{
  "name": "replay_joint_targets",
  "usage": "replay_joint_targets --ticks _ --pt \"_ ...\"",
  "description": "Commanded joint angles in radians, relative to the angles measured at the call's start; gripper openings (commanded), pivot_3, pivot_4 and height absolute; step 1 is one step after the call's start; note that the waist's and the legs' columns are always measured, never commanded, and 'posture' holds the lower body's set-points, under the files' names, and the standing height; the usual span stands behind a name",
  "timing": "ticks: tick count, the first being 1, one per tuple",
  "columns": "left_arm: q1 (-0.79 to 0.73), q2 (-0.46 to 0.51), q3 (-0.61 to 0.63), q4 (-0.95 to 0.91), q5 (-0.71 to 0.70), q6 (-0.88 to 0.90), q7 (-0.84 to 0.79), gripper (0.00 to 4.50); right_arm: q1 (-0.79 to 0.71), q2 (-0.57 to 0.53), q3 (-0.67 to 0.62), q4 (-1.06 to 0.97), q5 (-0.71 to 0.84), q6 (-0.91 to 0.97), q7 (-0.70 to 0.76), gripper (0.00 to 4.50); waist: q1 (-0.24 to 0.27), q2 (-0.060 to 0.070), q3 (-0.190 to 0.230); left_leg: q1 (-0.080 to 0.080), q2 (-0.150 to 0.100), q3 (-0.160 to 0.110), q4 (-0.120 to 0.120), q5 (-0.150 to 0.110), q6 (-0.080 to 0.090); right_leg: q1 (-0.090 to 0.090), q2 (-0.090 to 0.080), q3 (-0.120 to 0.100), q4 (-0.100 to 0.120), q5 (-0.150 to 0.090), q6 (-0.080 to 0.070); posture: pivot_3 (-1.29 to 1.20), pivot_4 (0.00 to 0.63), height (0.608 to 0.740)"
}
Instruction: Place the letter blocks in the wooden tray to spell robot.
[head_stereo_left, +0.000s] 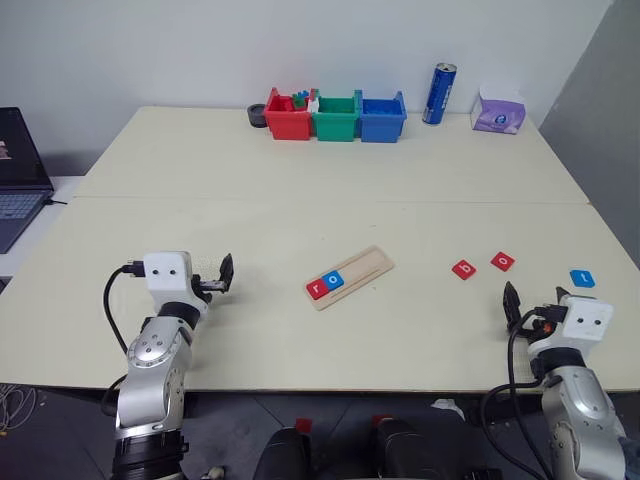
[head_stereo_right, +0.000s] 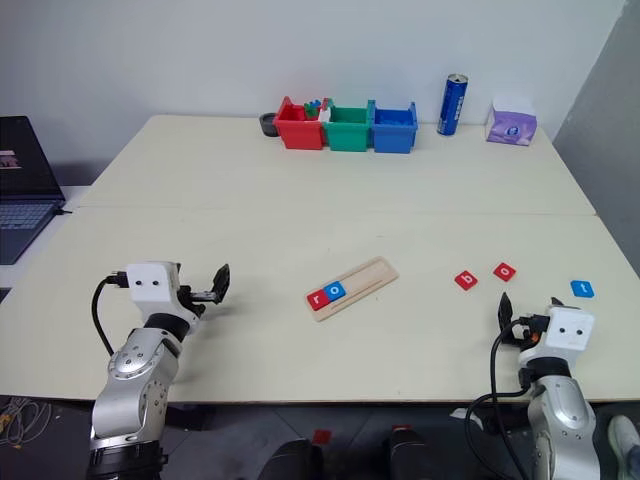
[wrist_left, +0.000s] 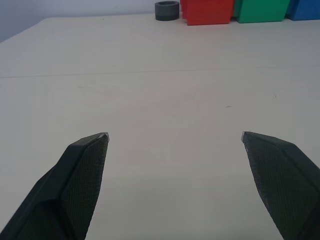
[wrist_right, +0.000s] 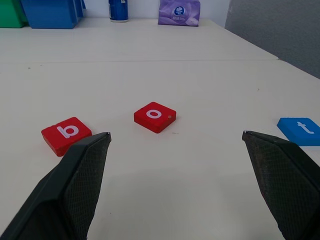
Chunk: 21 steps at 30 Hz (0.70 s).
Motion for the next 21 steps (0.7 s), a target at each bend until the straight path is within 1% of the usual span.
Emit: replay_joint_targets --ticks 1,5,11,16,18,21 --pt "0.010 0.005 0.002 -0.062 -0.008 -0.038 -0.018 4.50 -0.013 -0.012 -0.020 -0.016 0.004 -0.026 -0.002 4.47 0.000 0.000 0.000 0.000 0.000 0.000 0.000 0.000 0.000 0.000 0.000 0.000 0.000 0.000 0.000 0.00 0.150 0.740" --pt "0.006 0.018 -0.022 -0.074 0.016 0.018 0.000 4.50 -0.010 -0.010 -0.020 -0.020 0.005 -0.023 -0.004 4.47 0.000 0.000 0.000 0.000 0.000 0.000 0.000 0.000 0.000 0.000 0.000 0.000 0.000 0.000 0.000 0.00 0.150 0.740" --pt "0.010 0.016 -0.029 -0.074 0.024 -0.086 -0.023 4.50 -0.004 -0.007 -0.017 -0.029 0.003 -0.021 -0.007 4.47 0.000 0.000 0.000 0.000 0.000 0.000 0.000 0.000 0.000 0.000 0.000 0.000 0.000 0.000 0.000 0.00 0.150 0.740" --pt "-0.010 0.023 -0.032 -0.058 0.028 -0.059 -0.021 4.50 0.007 -0.006 -0.012 -0.044 0.003 -0.018 -0.006 4.47 0.000 0.000 0.000 0.000 0.000 0.000 0.000 0.000 0.000 0.000 0.000 0.000 0.000 0.000 0.000 0.00 0.150 0.740" --pt "-0.016 0.025 -0.037 -0.049 0.015 -0.053 -0.039 4.50 0.013 -0.007 -0.007 -0.052 0.001 -0.018 -0.002 4.47 0.000 0.000 0.000 0.000 0.000 0.000 0.000 0.000 0.000 0.000 0.000 0.000 0.000 0.000 0.000 0.00 0.150 0.740" --pt "-0.020 0.039 -0.051 -0.046 -0.043 -0.053 -0.135 4.50 0.027 -0.014 0.005 -0.075 0.000 -0.015 0.014 4.47 0.000 0.000 0.000 0.000 0.000 0.000 0.000 0.000 0.000 0.000 0.000 0.000 0.000 0.000 0.000 0.00 0.150 0.740"
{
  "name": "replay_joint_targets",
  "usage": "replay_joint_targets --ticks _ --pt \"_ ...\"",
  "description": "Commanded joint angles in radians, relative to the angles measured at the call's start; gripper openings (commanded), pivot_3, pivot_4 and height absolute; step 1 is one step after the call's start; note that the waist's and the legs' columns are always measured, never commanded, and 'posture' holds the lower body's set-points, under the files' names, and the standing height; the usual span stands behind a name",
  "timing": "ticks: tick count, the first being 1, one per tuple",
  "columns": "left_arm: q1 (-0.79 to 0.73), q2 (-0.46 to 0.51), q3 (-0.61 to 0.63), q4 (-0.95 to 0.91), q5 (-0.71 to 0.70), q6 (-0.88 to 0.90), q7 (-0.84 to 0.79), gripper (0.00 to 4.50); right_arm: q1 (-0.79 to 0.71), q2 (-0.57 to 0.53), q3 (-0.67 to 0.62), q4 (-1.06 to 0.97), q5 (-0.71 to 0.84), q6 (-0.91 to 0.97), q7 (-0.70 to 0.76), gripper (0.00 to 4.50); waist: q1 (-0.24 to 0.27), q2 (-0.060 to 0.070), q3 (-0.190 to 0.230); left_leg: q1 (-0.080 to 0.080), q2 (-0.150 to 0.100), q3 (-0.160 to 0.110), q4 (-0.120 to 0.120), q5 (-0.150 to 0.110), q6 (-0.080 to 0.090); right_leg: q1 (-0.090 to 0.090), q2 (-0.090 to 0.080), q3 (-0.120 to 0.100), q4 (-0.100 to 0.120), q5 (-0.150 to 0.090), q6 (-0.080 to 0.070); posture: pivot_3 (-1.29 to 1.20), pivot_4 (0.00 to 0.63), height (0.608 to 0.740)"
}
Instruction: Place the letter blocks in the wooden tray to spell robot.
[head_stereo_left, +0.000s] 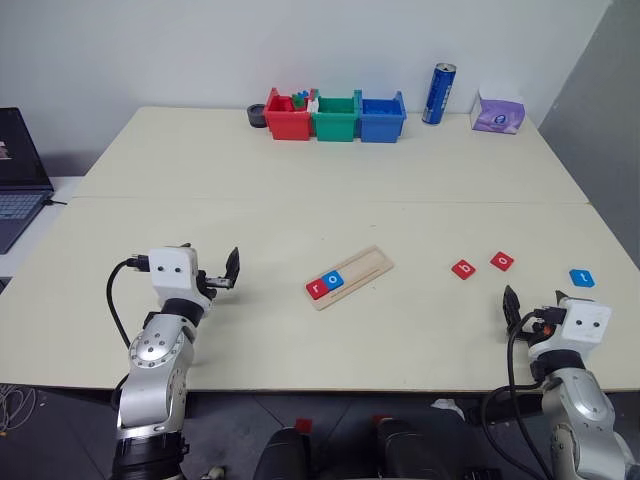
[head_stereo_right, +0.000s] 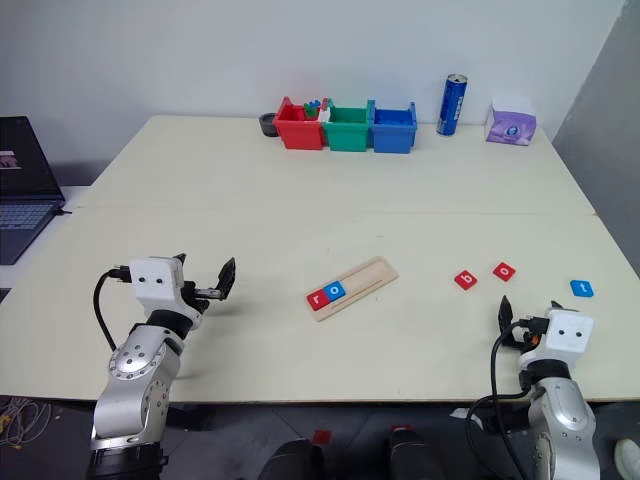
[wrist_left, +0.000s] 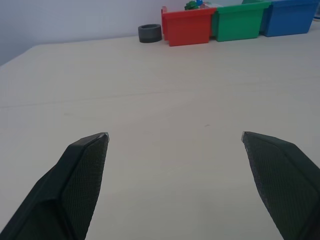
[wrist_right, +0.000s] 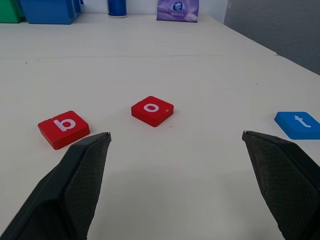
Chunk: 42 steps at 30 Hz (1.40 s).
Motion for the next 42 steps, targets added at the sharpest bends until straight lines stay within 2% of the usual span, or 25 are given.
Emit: replay_joint_targets --ticks 1,4,7,12,17,24,42 --pt "-0.021 0.018 -0.010 -0.022 -0.075 0.006 -0.095 4.50 0.017 -0.017 0.008 -0.075 -0.001 -0.016 0.022 4.47 0.000 0.000 0.000 0.000 0.000 0.000 0.000 0.000 0.000 0.000 0.000 0.000 0.000 0.000 0.000 0.00 0.150 0.740" --pt "-0.052 0.038 -0.022 -0.012 -0.107 0.024 -0.157 4.50 0.045 -0.039 0.045 -0.121 0.005 -0.008 0.075 4.47 0.000 0.000 0.000 0.000 0.000 0.000 0.000 0.000 0.000 0.000 0.000 0.000 0.000 0.000 0.000 0.00 0.150 0.740" --pt "-0.081 0.075 -0.063 -0.003 -0.128 0.046 -0.255 4.50 0.085 -0.089 0.125 -0.199 0.049 0.033 0.190 4.47 -0.001 0.000 0.000 0.000 0.000 0.000 0.000 0.000 0.000 0.000 0.000 -0.001 0.000 0.000 0.000 0.00 0.150 0.740" --pt "-0.126 0.190 -0.189 0.018 -0.138 0.060 -0.515 4.50 0.140 -0.296 0.278 -0.409 0.179 0.223 0.438 4.47 -0.001 0.000 0.000 0.000 0.000 -0.001 0.000 0.000 0.000 0.000 0.001 0.000 0.000 0.000 0.000 0.00 0.150 0.740" --pt "-0.195 0.246 -0.260 0.106 -0.115 0.067 -0.642 4.50 0.103 -0.437 0.270 -0.482 0.251 0.332 0.514 4.47 -0.001 -0.001 0.001 0.000 0.000 0.000 0.001 0.000 0.000 0.000 0.001 -0.002 -0.001 0.000 0.000 0.00 0.150 0.740" --pt "-0.268 0.261 -0.370 0.169 -0.046 0.110 -0.705 4.50 0.038 -0.446 0.268 -0.491 0.256 0.361 0.495 4.47 0.000 -0.003 0.002 -0.001 -0.001 0.000 0.000 0.000 0.000 0.000 0.002 -0.002 -0.001 -0.001 0.000 0.00 0.150 0.740" --pt "-0.337 0.213 -0.462 0.255 0.100 0.126 -0.647 4.50 0.038 -0.437 0.296 -0.519 0.233 0.361 0.475 4.47 0.001 -0.003 0.002 -0.002 -0.001 -0.001 0.001 0.000 0.000 0.000 0.001 -0.002 -0.001 -0.001 0.000 0.00 0.150 0.740"
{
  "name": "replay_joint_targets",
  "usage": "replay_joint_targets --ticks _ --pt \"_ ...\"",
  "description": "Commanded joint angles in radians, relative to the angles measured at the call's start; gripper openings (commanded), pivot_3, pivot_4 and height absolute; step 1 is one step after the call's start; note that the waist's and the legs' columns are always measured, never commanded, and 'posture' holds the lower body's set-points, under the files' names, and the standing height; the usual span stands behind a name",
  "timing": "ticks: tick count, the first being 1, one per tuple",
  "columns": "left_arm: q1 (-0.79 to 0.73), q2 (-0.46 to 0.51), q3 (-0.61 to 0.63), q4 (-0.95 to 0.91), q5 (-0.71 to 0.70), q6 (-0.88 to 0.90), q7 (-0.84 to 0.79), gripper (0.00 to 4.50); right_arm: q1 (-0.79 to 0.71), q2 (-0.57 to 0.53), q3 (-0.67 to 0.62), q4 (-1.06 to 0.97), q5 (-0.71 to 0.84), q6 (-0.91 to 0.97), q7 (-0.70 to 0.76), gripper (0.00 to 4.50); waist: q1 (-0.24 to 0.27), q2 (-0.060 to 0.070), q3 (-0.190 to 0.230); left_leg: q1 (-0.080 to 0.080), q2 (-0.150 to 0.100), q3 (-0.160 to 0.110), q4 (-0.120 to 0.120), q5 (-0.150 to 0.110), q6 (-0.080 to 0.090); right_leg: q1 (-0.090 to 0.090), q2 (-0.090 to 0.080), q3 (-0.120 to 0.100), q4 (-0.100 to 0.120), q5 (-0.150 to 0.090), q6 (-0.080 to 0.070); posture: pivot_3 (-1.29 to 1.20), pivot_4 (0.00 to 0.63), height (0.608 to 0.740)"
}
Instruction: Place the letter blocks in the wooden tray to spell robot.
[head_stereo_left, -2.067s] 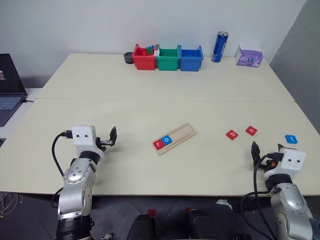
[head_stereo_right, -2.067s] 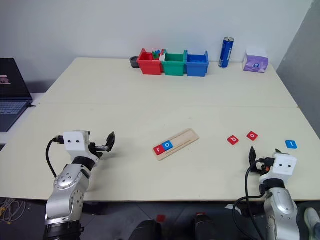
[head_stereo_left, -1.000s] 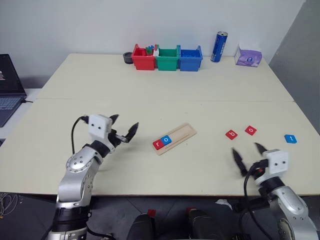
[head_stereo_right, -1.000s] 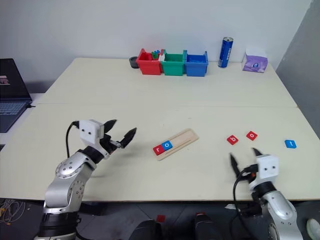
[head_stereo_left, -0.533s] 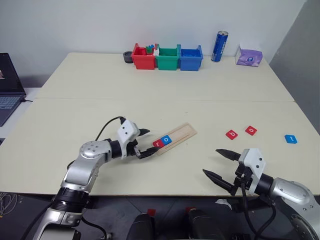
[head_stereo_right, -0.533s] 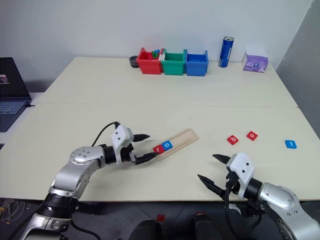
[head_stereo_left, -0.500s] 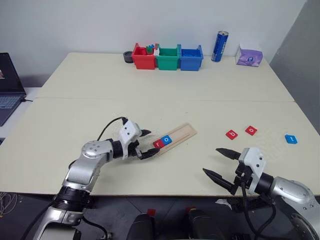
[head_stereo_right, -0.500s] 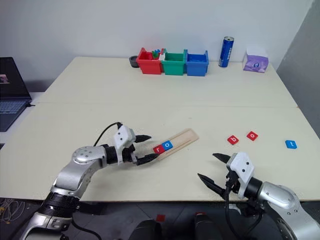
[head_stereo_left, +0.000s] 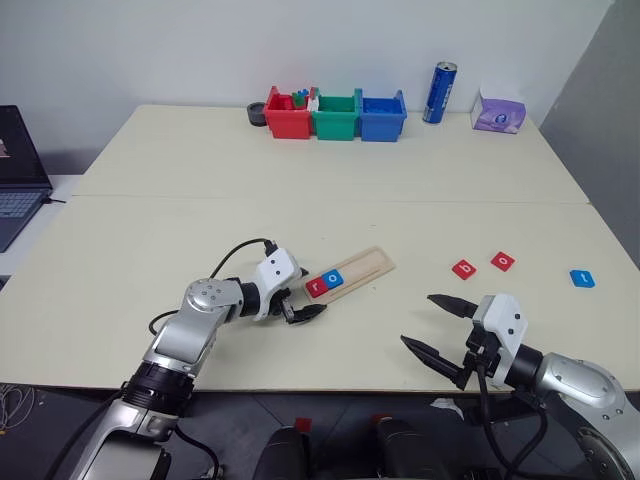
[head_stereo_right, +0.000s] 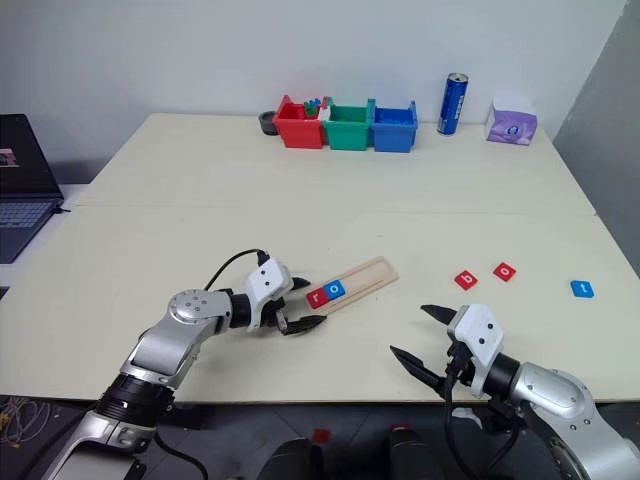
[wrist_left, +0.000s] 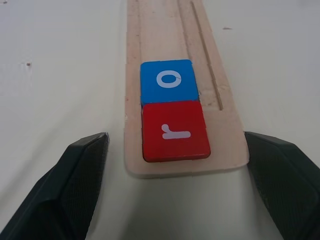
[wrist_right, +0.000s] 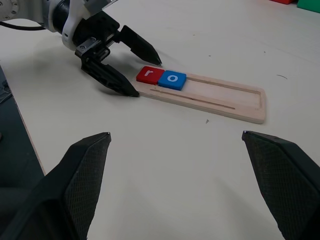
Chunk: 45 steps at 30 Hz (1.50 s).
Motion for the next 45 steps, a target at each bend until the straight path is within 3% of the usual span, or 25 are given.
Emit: replay_joint_targets --ticks 1,15,20,29,35,39,45 --pt "-0.022 -0.008 -0.018 0.013 0.027 -0.003 0.010 4.50 -0.001 0.002 -0.001 -0.046 0.000 -0.004 -0.003 4.47 0.000 0.000 0.000 0.000 0.000 0.000 0.000 0.000 0.000 0.000 0.000 0.000 0.000 0.000 0.000 0.00 0.150 0.740" --pt "-0.035 -0.003 -0.072 0.031 0.054 0.054 -0.053 4.50 -0.023 0.005 0.016 -0.045 0.000 0.002 -0.009 4.47 0.000 0.000 0.000 0.000 0.000 0.000 0.000 0.000 0.000 0.001 0.000 0.000 0.000 0.000 0.000 0.00 0.150 0.740" --pt "-0.028 0.014 -0.097 0.019 0.060 0.080 -0.085 3.38 -0.035 0.006 0.020 -0.050 0.003 0.008 -0.011 4.50 0.000 0.000 -0.001 0.001 0.000 0.000 0.000 0.000 0.000 0.001 0.000 0.000 0.000 0.000 0.000 0.00 0.150 0.740" --pt "-0.022 0.046 -0.112 0.017 0.056 0.032 -0.139 3.38 -0.037 -0.002 0.012 -0.061 0.009 0.017 -0.009 4.50 0.000 0.001 -0.002 0.001 0.000 0.000 0.000 0.000 0.000 0.001 0.000 0.000 0.000 0.000 0.000 0.00 0.150 0.740" --pt "-0.035 0.073 -0.145 -0.009 0.045 -0.102 -0.262 3.38 0.071 -0.091 -0.065 -0.096 0.038 0.049 0.063 4.50 0.002 0.000 -0.002 0.001 0.000 0.000 0.000 0.000 0.000 0.001 0.000 0.000 0.000 0.000 0.000 0.00 0.150 0.740" --pt "-0.055 0.062 -0.167 0.009 0.048 -0.152 -0.310 3.38 0.152 -0.146 -0.143 -0.090 0.035 0.044 0.109 4.50 0.005 0.000 -0.002 0.000 -0.001 0.001 0.001 0.000 0.000 0.001 -0.001 0.000 0.000 0.000 0.000 0.00 0.150 0.740" --pt "-0.101 0.031 -0.185 0.087 0.077 -0.231 -0.332 3.38 0.167 -0.144 -0.175 -0.089 0.012 0.036 0.100 4.50 0.003 0.000 -0.002 0.001 -0.001 0.001 0.001 0.000 0.000 0.001 0.000 0.000 0.000 0.000 0.000 0.00 0.150 0.740"
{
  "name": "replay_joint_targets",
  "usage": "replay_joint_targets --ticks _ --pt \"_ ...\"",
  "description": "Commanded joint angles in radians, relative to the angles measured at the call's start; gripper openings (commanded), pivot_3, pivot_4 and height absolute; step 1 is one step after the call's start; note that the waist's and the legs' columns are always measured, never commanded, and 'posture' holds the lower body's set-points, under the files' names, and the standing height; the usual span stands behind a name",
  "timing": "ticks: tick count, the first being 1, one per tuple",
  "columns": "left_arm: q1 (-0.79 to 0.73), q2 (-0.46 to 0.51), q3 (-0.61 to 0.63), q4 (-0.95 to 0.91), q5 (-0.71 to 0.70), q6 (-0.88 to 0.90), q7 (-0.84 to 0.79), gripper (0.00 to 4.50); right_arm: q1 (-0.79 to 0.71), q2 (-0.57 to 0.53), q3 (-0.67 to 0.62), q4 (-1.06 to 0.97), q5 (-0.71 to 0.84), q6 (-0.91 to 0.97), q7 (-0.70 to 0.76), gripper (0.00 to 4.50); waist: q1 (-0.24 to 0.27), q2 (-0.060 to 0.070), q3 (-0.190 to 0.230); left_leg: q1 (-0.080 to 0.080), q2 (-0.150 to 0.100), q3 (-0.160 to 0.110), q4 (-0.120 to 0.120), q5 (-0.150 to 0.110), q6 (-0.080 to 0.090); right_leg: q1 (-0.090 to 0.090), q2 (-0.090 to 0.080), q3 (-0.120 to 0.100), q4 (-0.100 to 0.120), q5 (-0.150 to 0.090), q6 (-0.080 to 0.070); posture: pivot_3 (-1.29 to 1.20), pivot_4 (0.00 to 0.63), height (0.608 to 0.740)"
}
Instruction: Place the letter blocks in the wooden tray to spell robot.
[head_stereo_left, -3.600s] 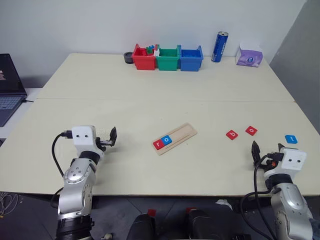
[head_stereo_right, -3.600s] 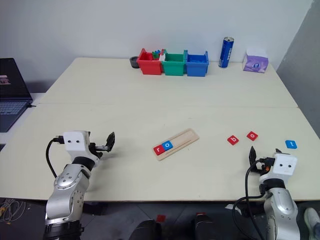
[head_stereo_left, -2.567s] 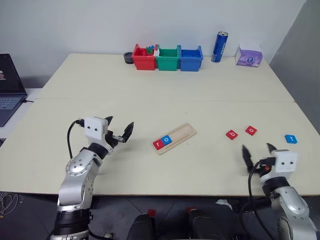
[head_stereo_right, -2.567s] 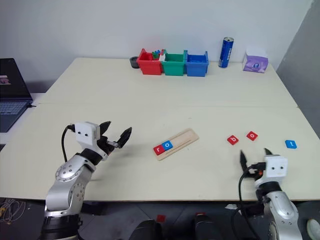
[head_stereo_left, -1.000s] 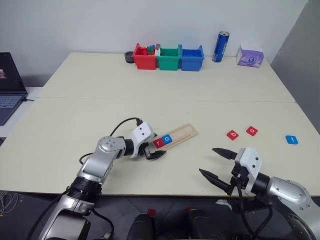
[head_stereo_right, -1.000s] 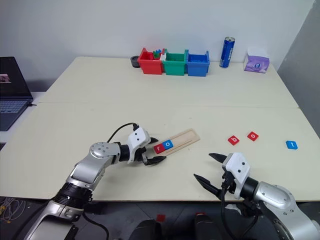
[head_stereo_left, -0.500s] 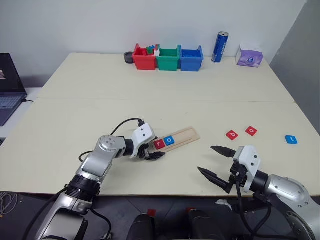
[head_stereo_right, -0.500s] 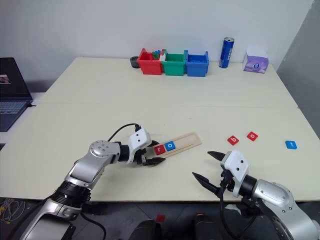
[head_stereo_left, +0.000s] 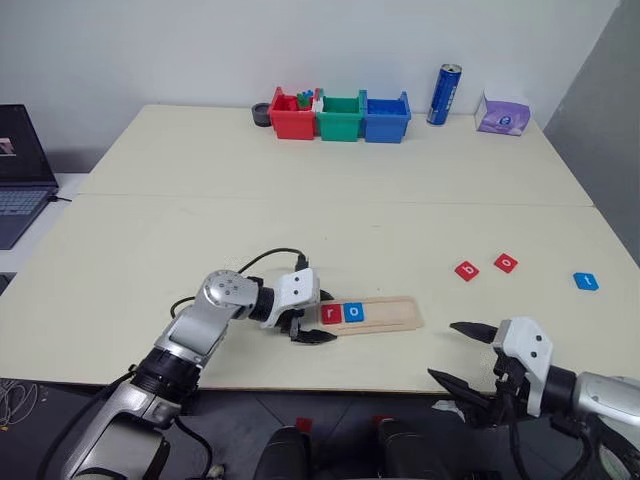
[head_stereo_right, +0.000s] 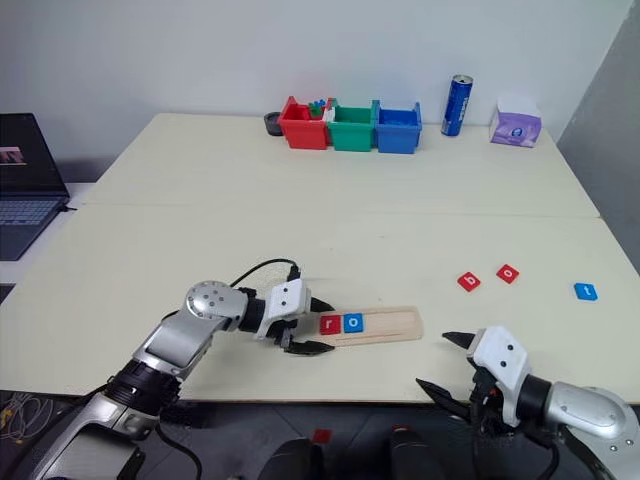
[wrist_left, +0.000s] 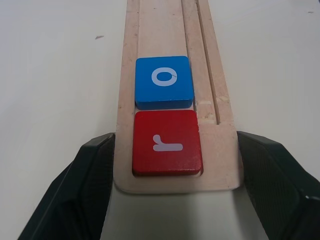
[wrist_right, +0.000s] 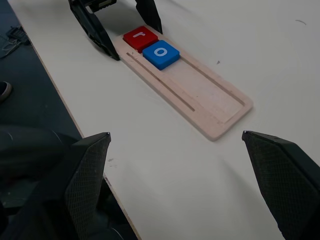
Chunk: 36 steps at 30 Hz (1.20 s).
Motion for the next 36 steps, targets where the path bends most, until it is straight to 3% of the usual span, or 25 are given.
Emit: replay_joint_targets --ticks 1,20,22,24,36 --pt "-0.024 -0.017 -0.032 0.047 0.029 -0.049 -0.022 3.38 -0.005 0.004 -0.020 -0.033 -0.005 -0.013 -0.004 4.50 0.000 0.000 0.000 0.000 0.000 0.000 0.000 0.000 0.000 0.000 0.000 0.000 0.000 0.000 0.000 0.00 0.150 0.740" --pt "-0.077 -0.088 -0.037 0.152 0.075 -0.124 -0.015 3.38 -0.010 0.039 0.003 -0.023 -0.048 -0.024 -0.016 4.50 0.002 0.000 0.000 0.000 -0.001 0.000 0.001 0.000 0.000 0.001 0.000 0.000 0.000 0.000 0.000 0.00 0.150 0.740" --pt "-0.077 -0.090 -0.033 0.155 0.063 -0.113 -0.026 4.14 -0.012 0.040 0.005 -0.024 -0.048 -0.022 -0.016 4.50 0.002 0.000 0.000 0.000 -0.001 0.000 0.001 0.000 0.000 0.001 0.000 0.000 0.000 0.000 0.000 0.00 0.150 0.740" --pt "-0.082 -0.094 -0.026 0.159 0.053 -0.114 -0.029 4.47 -0.018 0.041 0.007 -0.023 -0.048 -0.019 -0.014 4.50 0.002 0.000 0.000 0.000 -0.001 0.000 0.001 0.000 0.000 0.001 0.000 0.000 0.000 0.000 0.000 0.00 0.150 0.740" --pt "-0.053 -0.046 0.060 0.098 -0.028 -0.130 -0.051 4.47 -0.085 0.078 -0.040 -0.013 0.047 0.034 -0.042 4.50 -0.002 0.000 0.000 0.000 0.000 0.000 0.001 0.000 0.000 0.001 0.000 0.000 0.000 0.000 0.000 0.00 0.150 0.740"
